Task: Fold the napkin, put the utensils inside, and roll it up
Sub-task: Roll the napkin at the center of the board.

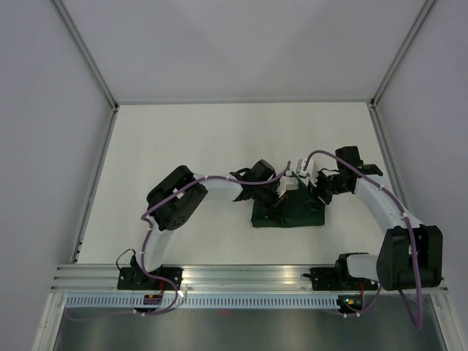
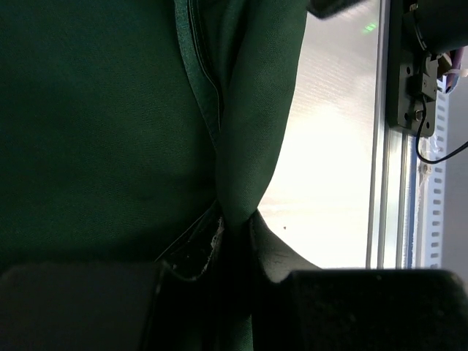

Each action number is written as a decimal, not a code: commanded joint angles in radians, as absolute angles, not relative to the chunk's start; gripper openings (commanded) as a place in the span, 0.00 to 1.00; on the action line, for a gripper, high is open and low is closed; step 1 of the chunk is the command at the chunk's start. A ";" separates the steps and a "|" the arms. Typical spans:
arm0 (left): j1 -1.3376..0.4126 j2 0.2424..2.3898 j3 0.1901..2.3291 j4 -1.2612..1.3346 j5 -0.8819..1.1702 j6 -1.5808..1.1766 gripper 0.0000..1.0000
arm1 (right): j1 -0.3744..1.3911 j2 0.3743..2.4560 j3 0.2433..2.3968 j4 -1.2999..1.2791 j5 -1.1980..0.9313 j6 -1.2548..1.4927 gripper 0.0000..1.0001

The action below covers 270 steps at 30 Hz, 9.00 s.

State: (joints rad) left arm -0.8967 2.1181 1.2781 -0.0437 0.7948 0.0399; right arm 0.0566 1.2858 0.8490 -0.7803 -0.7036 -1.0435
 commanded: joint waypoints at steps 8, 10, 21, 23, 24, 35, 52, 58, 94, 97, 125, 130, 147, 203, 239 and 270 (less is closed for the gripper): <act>-0.891 2.290 1.373 -0.383 0.707 0.011 0.02 | 0.115 1.168 0.721 -0.694 -0.706 -1.069 0.65; -0.881 2.315 1.400 -0.420 0.721 0.011 0.02 | 0.156 1.158 0.703 -0.686 -0.687 -1.059 0.65; -0.854 2.375 1.473 -0.520 0.761 -0.023 0.02 | 0.374 1.146 0.560 -0.479 -0.529 -0.980 0.67; -0.854 2.388 1.488 -0.531 0.768 -0.026 0.02 | 0.387 1.144 0.555 -0.459 -0.519 -0.968 0.68; -0.853 2.391 1.493 -0.535 0.770 -0.029 0.02 | 0.402 1.144 0.552 -0.453 -0.515 -0.959 0.68; -0.850 2.421 1.545 -0.580 0.756 -0.061 0.02 | 0.528 1.213 0.515 -0.364 -0.450 -0.893 0.66; -0.755 2.247 1.483 -0.327 0.787 -0.350 0.45 | 0.538 1.287 0.517 -0.339 -0.431 -0.874 0.17; -0.683 2.103 1.395 -0.146 0.789 -0.497 0.47 | 0.499 1.368 0.578 -0.394 -0.508 -0.905 0.13; -1.226 1.722 0.747 0.606 -0.160 0.622 0.63 | 0.189 2.092 1.178 -1.072 -0.867 -1.276 0.11; -1.230 1.747 0.770 0.581 -0.124 0.634 0.65 | 0.187 2.097 1.180 -1.072 -0.867 -1.273 0.11; -1.083 1.954 1.057 0.117 0.256 0.442 0.02 | 0.186 2.048 1.164 -0.967 -0.853 -1.180 0.40; -1.045 1.980 1.107 0.015 0.311 0.373 0.02 | 0.173 1.928 1.117 -0.829 -0.834 -1.083 0.55; -0.947 2.086 1.245 -0.179 0.512 0.212 0.02 | -0.089 1.620 1.112 -0.744 -0.893 -0.919 0.66; -0.753 2.274 1.514 -0.441 0.904 -0.073 0.45 | 0.534 1.259 0.512 -0.288 -0.431 -0.861 0.12; -1.267 1.722 0.814 0.486 -0.262 0.472 0.50 | 0.236 2.022 1.106 -1.072 -0.838 -1.285 0.09; -1.226 1.950 0.963 0.201 -0.005 0.354 0.02 | 0.235 1.984 1.085 -0.999 -0.811 -1.212 0.30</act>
